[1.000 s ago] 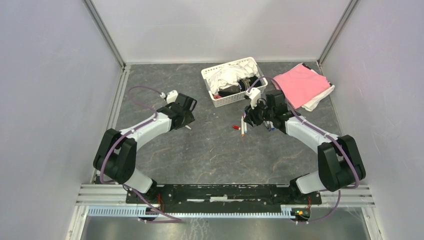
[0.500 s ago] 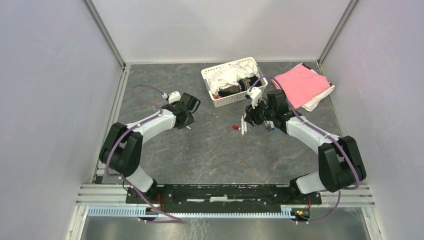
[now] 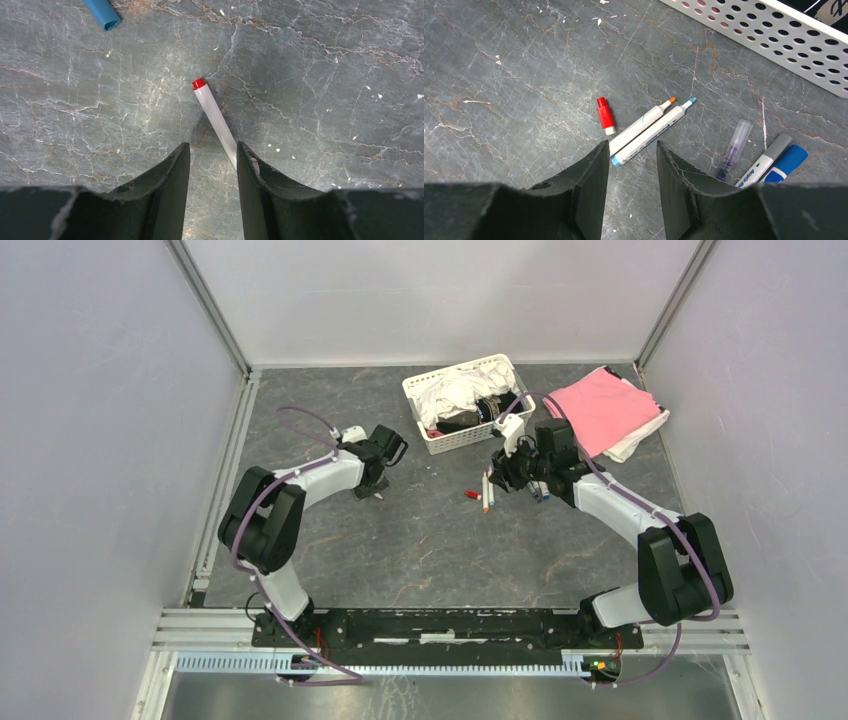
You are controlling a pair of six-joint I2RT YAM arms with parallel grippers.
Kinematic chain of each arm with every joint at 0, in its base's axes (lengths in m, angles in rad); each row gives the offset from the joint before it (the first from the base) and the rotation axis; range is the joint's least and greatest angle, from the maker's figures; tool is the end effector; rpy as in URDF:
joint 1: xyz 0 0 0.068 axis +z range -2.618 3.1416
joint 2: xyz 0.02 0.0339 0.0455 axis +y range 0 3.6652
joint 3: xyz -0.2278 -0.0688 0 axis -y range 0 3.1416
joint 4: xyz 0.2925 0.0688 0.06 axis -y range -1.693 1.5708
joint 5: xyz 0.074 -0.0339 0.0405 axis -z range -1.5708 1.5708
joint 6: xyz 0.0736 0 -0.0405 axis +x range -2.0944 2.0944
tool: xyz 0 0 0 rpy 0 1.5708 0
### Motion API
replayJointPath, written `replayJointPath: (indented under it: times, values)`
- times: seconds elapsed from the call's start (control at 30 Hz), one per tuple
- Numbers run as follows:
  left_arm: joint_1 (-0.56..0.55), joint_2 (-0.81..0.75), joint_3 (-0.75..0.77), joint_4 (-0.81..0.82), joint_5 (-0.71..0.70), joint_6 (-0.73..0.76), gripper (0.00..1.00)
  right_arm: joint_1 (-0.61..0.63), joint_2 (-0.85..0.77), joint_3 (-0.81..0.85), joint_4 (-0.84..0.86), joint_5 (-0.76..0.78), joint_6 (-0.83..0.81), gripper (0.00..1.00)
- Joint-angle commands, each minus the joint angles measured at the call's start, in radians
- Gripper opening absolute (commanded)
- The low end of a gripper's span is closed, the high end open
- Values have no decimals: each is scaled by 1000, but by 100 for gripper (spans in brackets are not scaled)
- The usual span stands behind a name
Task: Insert the pens into the pen caps
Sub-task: Pick up the pen from the center of the board.
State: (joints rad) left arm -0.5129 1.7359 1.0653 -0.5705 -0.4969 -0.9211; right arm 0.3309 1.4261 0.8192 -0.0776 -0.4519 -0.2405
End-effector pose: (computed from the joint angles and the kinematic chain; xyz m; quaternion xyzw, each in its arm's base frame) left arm 0.3386 -0.1504 0.0722 -0.2333 0.9281 0.0783 0.2793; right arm 0.3397 0.1507 0.1327 -0.3403 0.8177 0.2211 0.4083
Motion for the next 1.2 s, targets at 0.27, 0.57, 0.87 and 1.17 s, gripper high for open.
replayJointPath:
  times: [0.27,0.57,0.87,1.17]
  values:
    - [-6,85,71,-34,-55,-53,43,-10,-32,40,7,-26,-9,46]
    - [-6,110,68,-32,-49,-59,34,-15,-36,40,5,-33,-8,46]
    - [-6,99,33,-15,-39,-62,29,-20,-39,40,4,-43,-9,46]
    - [-7,57,-63,51,-25,-69,29,-26,-44,40,3,-53,-8,46]
